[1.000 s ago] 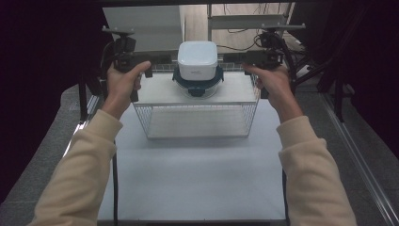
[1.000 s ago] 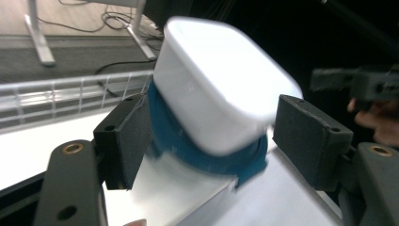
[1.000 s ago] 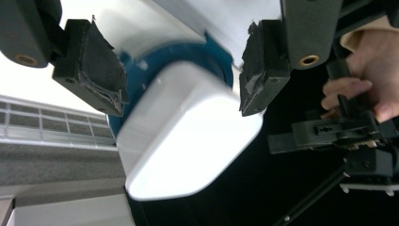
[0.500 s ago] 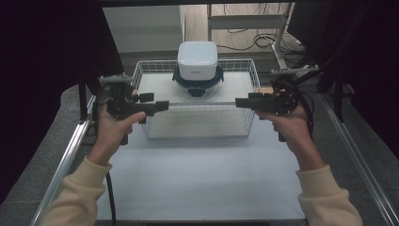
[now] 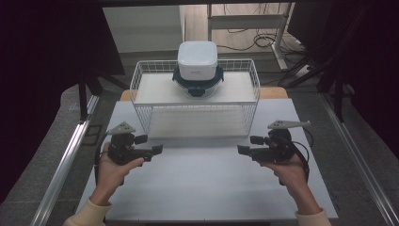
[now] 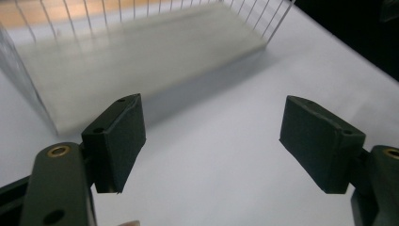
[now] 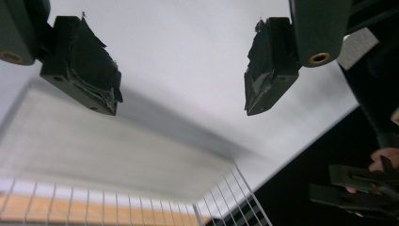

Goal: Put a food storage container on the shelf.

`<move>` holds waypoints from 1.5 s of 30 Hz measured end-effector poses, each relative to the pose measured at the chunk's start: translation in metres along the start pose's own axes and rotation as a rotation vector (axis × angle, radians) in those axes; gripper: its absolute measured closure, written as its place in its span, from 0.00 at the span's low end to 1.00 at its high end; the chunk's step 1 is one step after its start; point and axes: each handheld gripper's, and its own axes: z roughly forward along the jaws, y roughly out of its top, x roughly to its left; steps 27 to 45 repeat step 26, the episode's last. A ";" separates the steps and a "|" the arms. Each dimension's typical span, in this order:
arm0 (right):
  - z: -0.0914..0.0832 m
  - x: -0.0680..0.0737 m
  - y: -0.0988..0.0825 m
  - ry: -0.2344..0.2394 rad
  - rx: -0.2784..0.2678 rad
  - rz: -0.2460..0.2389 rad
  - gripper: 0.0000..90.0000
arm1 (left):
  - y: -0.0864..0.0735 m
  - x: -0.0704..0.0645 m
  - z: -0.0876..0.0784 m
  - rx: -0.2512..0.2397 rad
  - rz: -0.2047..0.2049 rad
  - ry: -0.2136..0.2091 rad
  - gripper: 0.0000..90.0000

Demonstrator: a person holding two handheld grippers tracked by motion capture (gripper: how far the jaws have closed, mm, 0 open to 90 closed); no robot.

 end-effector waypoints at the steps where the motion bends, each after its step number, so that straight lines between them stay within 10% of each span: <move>1: 0.001 -0.001 -0.005 -0.008 0.008 -0.002 0.30 | -0.006 0.001 0.002 0.008 -0.004 -0.004 0.25; 10: 0.021 -0.011 -0.049 -0.027 0.077 0.026 0.29 | -0.037 0.006 0.021 0.077 -0.031 -0.015 0.24; 45: 0.022 -0.015 -0.054 -0.079 0.078 -0.001 0.28 | -0.039 0.006 0.029 0.095 -0.022 -0.009 0.24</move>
